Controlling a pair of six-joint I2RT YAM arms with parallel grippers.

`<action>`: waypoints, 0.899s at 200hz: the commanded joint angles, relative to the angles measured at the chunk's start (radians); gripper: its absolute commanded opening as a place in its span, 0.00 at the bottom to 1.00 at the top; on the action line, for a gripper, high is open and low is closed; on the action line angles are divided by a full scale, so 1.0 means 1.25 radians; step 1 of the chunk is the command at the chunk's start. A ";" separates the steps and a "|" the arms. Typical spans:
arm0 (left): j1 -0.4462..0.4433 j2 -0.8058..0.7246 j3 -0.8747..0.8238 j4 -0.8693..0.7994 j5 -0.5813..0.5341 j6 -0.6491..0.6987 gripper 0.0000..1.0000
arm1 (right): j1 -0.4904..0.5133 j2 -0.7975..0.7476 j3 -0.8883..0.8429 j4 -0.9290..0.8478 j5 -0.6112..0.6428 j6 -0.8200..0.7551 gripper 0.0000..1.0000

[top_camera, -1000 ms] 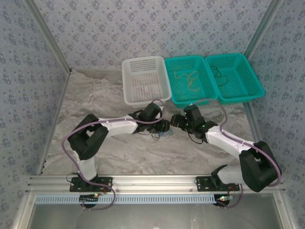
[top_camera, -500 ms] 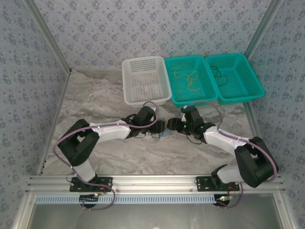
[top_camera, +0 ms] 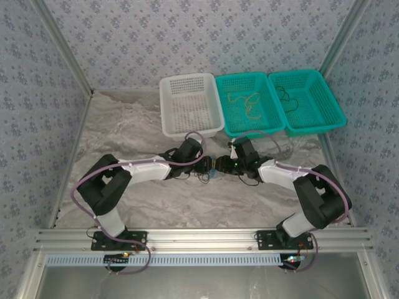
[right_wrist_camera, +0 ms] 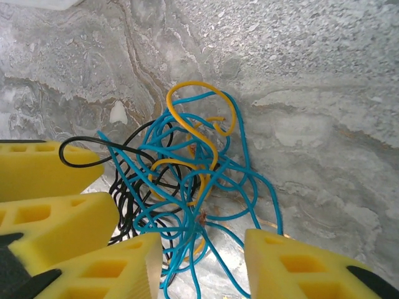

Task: Untangle the cables

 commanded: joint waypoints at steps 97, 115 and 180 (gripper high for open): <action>0.008 0.033 0.045 -0.016 0.019 -0.010 0.53 | -0.002 0.066 0.057 0.037 -0.017 -0.037 0.20; 0.009 0.039 0.052 -0.023 0.017 -0.008 0.56 | -0.002 0.070 0.054 0.040 -0.012 -0.036 0.18; 0.009 0.003 0.013 0.022 0.003 0.018 0.70 | 0.002 0.032 0.018 0.058 0.015 -0.048 0.00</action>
